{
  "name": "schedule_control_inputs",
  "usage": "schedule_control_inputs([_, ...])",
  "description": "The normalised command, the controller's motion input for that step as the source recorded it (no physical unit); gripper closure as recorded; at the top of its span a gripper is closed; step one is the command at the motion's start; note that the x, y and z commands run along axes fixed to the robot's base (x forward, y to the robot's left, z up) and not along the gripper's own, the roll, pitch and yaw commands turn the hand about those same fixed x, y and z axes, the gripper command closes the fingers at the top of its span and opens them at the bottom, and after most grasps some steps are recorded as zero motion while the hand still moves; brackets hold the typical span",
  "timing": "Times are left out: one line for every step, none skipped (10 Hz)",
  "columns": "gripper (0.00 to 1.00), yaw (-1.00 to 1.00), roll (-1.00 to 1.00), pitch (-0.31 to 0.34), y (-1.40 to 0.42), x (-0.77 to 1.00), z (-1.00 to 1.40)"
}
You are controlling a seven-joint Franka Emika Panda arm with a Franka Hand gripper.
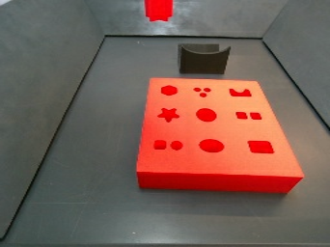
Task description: Insert the star object.
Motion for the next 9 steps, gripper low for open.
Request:
schedule_control_inputs([1.0,0.0,-0.03,-0.054,-0.17,0.14,-0.19])
schedule_control_inputs([1.0,-0.44,0.01,-0.049,-0.32,0.18,-0.57])
schedule_control_inputs([1.0,-0.74,0.07,-0.03,-0.38,0.15,-0.65])
schedule_control_inputs([1.0,-0.8,0.06,-0.043,-0.36,0.07,-0.61])
schedule_control_inputs([1.0,-0.86,0.07,-0.041,-0.32,0.03,-0.64])
schedule_control_inputs([1.0,-0.98,0.06,0.0,-0.07,0.05,-0.61])
schedule_control_inputs([1.0,-1.0,0.08,0.0,0.0,0.0,-0.63])
schedule_control_inputs([1.0,-1.0,0.05,-0.003,0.0,0.0,-0.55])
schedule_control_inputs([1.0,-1.0,0.05,-0.016,0.0,0.0,-0.48])
